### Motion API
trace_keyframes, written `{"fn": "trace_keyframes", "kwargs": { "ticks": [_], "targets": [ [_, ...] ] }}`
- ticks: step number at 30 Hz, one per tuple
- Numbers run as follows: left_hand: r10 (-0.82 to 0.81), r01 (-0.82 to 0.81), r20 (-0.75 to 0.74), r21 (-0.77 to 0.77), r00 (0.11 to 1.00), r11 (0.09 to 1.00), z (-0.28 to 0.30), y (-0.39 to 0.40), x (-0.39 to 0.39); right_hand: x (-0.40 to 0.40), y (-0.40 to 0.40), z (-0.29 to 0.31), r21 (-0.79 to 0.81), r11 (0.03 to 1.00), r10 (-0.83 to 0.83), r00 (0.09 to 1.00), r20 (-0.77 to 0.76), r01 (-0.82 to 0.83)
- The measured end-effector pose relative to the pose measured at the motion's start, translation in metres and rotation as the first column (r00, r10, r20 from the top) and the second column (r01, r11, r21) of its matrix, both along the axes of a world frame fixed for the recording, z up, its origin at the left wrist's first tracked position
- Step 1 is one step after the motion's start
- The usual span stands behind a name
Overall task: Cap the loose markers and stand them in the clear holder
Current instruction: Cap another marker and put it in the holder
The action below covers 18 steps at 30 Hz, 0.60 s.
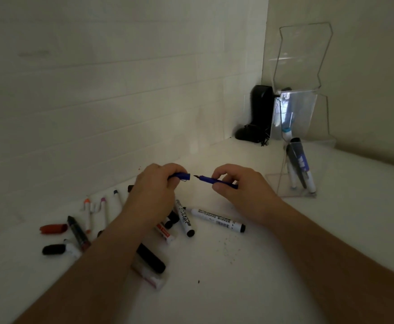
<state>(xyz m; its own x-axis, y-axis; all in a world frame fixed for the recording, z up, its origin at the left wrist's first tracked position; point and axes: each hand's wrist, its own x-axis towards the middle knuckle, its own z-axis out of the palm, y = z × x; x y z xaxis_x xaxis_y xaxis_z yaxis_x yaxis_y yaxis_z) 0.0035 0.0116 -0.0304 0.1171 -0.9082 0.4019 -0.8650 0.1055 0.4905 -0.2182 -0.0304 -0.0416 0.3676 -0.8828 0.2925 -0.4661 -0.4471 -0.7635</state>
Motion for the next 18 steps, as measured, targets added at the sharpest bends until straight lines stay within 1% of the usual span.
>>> {"fn": "trace_keyframes", "kwargs": {
  "ticks": [6,9,14,18],
  "targets": [
    [-0.029,0.029,0.018,0.008,0.999,1.0,0.0,0.002,-0.01,0.001,0.003,-0.001,-0.002,1.0,-0.004,0.999,-0.048,0.004],
    [-0.054,0.053,0.052,0.029,0.997,0.998,-0.003,0.002,-0.016,0.002,0.005,0.001,-0.009,1.0,-0.011,0.997,-0.073,0.011],
    [-0.091,0.088,0.05,0.073,0.995,0.993,-0.005,0.006,-0.027,0.005,0.009,0.005,-0.083,0.996,-0.035,0.996,-0.083,0.028],
    [-0.092,0.091,0.007,0.096,0.996,0.991,-0.001,0.008,-0.031,0.007,0.013,0.008,-0.162,0.987,-0.023,0.99,-0.142,-0.001]
  ]
}}
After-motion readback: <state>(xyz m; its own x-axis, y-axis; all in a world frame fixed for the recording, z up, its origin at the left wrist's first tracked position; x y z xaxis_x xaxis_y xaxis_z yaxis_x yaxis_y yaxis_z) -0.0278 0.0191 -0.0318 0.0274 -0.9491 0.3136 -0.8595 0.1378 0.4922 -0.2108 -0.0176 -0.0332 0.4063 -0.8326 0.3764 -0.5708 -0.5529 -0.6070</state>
